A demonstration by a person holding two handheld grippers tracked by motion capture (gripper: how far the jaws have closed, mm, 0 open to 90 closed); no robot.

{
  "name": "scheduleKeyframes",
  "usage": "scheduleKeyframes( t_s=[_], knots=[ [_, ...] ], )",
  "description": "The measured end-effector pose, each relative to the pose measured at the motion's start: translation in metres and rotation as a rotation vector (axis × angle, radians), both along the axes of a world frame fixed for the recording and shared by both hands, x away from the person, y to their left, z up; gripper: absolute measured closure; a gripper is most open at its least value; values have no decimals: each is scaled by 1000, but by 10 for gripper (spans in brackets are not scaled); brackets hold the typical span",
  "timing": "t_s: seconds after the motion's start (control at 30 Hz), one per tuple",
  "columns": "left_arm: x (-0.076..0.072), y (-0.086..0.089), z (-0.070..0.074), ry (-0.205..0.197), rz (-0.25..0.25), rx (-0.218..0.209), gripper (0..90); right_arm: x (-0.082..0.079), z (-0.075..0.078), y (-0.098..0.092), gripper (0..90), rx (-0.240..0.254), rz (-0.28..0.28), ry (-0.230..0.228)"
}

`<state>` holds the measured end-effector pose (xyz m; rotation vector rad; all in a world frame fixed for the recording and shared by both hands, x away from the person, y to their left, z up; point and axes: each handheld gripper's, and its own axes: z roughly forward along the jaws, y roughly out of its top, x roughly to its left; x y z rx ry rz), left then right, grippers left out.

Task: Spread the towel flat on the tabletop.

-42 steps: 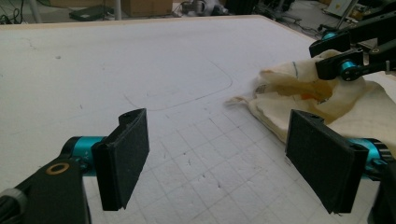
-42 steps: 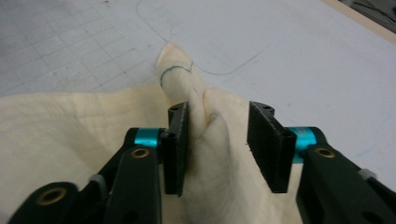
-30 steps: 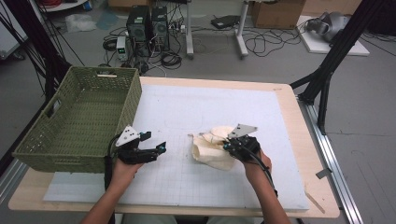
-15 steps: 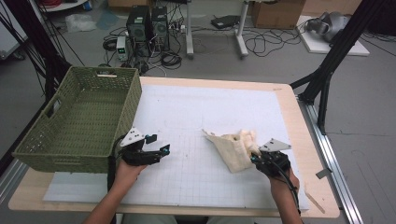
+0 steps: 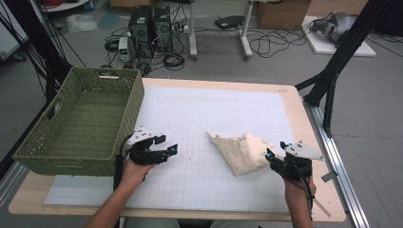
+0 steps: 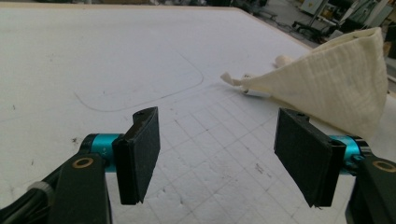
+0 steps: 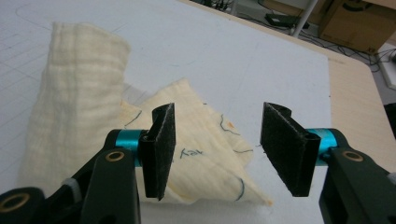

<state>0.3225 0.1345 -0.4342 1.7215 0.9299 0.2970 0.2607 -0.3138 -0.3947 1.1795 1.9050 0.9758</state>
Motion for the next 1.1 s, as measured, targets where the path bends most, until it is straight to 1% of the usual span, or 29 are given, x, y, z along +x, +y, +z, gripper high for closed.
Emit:
scheduleKeyframes(
  t_s=[0.07, 0.13, 0.17, 0.27, 0.3, 0.37, 0.4, 0.47, 0.5, 0.53, 0.57, 0.6, 0.67, 0.7, 0.8, 0.87, 1.0, 1.03, 1.1],
  knots=[
    [5, -3, 4, -5, 13, -1, 332, 1, -2, -1, 452, 6, 7, 9],
    [13, -7, 10, -13, 16, -13, 341, 2, -4, 0, 452, -4, 16, 18],
    [18, -11, 14, -12, 17, -10, 347, 3, -5, 1, 452, -5, 19, 22],
    [35, -27, 25, -5, 3, 0, 350, 5, -6, 3, 449, -7, 31, 24],
    [38, -31, 26, -3, -2, -3, 351, 6, -7, 4, 448, -9, 37, 25],
    [49, -43, 28, 12, -5, 12, 359, 7, -8, 5, 447, -12, 42, 31],
    [54, -51, 28, 21, -6, 28, 368, 7, -8, 5, 447, -14, 46, 33],
    [60, -62, 26, 28, -8, 44, 380, 7, -10, 4, 446, -15, 51, 34],
    [64, -69, 25, 29, -17, 46, 387, 7, -10, 4, 446, -10, 53, 35],
    [65, -73, 24, 37, -20, 40, 398, 7, -10, 3, 446, -8, 53, 33],
    [68, -78, 22, 54, -27, 48, 402, 7, -10, 3, 445, -2, 50, 35],
    [71, -83, 20, 57, -29, 52, 401, 7, -10, 2, 444, 1, 52, 29],
    [76, -92, 17, 77, -36, 44, 401, 7, -9, 0, 443, 12, 49, 31],
    [78, -97, 16, 87, -38, 34, 401, 7, -9, 0, 443, 12, 49, 27],
    [84, -110, 13, 95, -38, 43, 415, 7, -9, -1, 443, 23, 47, 27],
    [85, -117, 9, 114, -41, 36, 417, 7, -9, -2, 443, 38, 44, 23],
    [82, -132, -2, 142, -98, 109, 417, 7, -10, -3, 443, 45, 44, 31],
    [81, -134, -3, 146, -112, 121, 417, 7, -10, -3, 443, 46, 40, 36],
    [79, -138, -5, 158, -137, 121, 418, 7, -10, -3, 443, 45, 40, 33]
  ],
)
